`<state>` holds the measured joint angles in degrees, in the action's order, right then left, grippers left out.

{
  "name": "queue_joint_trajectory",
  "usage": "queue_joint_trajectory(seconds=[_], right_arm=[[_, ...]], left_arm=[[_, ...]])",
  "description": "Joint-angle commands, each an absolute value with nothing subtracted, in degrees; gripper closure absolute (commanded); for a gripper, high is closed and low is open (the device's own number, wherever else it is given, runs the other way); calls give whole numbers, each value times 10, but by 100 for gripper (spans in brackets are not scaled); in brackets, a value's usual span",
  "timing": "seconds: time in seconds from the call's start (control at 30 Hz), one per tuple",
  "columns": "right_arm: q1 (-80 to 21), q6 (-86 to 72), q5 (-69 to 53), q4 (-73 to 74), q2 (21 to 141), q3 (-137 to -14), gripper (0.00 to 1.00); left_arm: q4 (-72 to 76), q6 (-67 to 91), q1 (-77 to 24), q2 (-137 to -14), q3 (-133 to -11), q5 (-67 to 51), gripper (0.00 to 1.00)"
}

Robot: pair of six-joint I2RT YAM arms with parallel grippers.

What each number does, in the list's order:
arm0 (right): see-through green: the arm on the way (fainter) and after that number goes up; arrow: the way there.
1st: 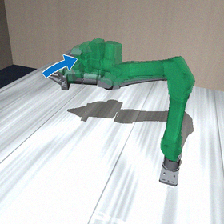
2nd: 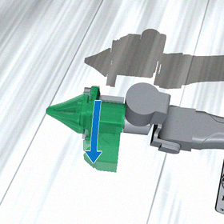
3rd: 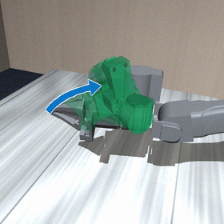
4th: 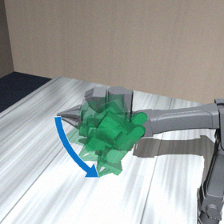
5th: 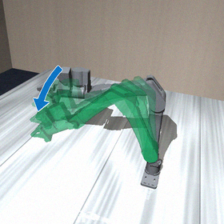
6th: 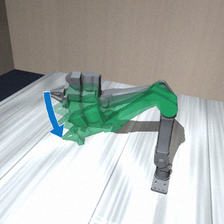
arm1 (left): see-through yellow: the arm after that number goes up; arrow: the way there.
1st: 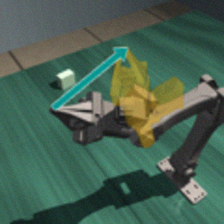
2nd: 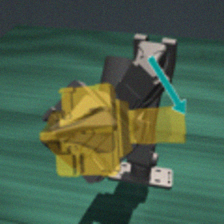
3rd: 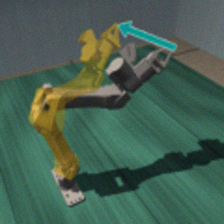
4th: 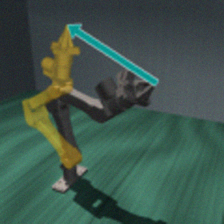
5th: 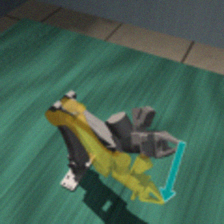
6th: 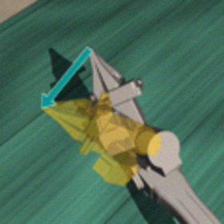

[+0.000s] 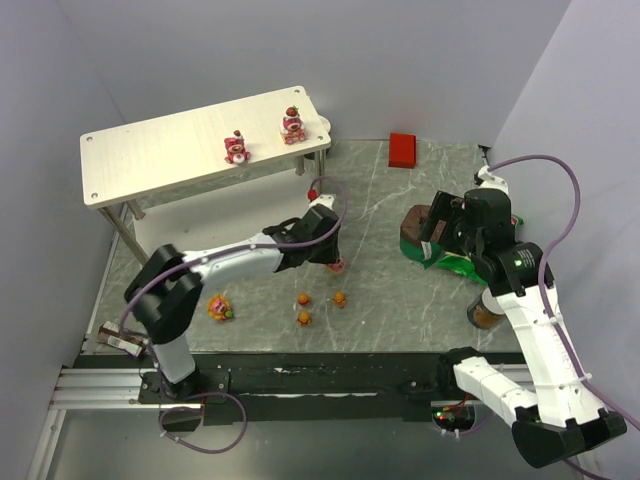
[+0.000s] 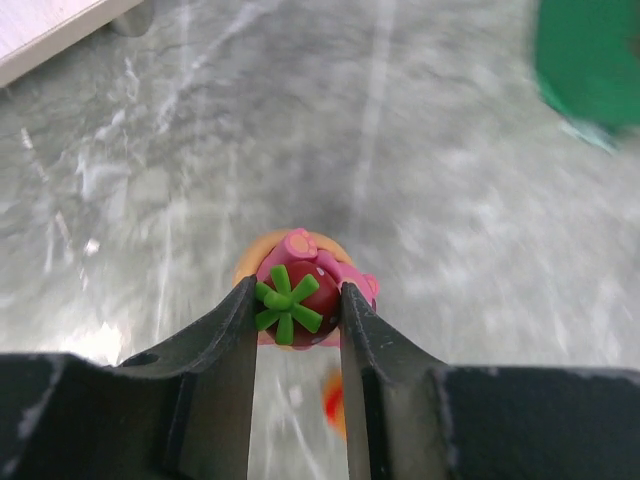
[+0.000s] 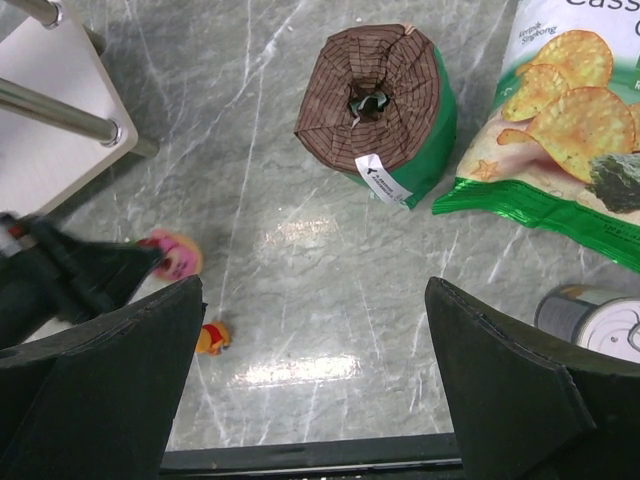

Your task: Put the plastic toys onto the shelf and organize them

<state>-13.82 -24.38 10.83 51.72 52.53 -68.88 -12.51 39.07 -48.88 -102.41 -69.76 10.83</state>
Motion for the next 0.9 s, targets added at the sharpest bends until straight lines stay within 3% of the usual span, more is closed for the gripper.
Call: queue_joint_trajectory(seconds=[0.0,0.5,0.7,0.87], right_arm=[[-134,-243,97,490,534,-699,2],[-134,-238,86,475,572,-732,4],[-134,-238,82,473,572,-732,4],[-134,-237,84,475,568,-726,4]], left_arm=[[-175,318,-512,-905,-755,83,99],[-324,229,-496,-729,-996,289,99],[-364,207,-468,-721,-1087,431,99],[-474,283,-391,-739,-1155,493,99]])
